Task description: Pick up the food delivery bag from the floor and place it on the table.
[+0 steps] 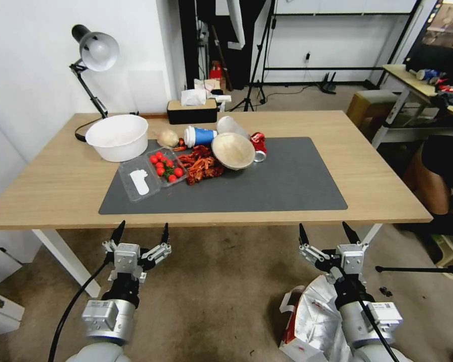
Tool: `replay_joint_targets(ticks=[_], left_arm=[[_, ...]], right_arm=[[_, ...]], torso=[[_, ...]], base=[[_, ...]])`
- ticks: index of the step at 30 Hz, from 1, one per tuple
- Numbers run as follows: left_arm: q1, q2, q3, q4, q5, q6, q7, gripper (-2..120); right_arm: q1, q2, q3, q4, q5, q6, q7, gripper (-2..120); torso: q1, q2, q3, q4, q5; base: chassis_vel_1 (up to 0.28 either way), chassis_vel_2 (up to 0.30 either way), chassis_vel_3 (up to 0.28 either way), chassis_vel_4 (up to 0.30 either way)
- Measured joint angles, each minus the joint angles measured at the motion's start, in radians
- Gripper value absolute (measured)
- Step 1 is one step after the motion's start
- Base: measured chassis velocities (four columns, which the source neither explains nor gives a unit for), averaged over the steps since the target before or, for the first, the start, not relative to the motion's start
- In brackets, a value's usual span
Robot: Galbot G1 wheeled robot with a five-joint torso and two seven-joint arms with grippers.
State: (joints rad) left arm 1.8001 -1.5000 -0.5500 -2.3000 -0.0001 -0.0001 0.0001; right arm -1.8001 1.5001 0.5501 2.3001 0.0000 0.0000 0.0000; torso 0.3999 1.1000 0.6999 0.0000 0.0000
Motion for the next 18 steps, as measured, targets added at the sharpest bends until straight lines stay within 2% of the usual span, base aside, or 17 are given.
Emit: replay_joint_targets(ticks=[15,17,18], left_arm=[[0.000,0.000,0.000,0.000,0.000,0.000,0.000,100],[-0.006,0.004,0.001,0.002,-0.005,-0.004,-0.003,100],[-0.018,0.014,0.007,0.007,-0.016,-0.014,-0.010,100]], right_arm=[[0.000,-0.001,0.000,0.000,0.000,0.000,0.001,100],[0.020,-0.028,-0.022,0.009,0.006,0.011,0.013,100],[0.045,-0.058,-0.050,0.025,0.013,0.028,0.027,100]], torso=[[0.000,0.000,0.000,-0.0001,-0.0001],[0.000,0.000,0.000,-0.0005,0.0001],[0.000,0.000,0.000,0.0003,0.0006]], base=[[0.000,0.000,0.000,0.000],[0.000,0.000,0.000,0.000],[0.000,0.000,0.000,0.000]])
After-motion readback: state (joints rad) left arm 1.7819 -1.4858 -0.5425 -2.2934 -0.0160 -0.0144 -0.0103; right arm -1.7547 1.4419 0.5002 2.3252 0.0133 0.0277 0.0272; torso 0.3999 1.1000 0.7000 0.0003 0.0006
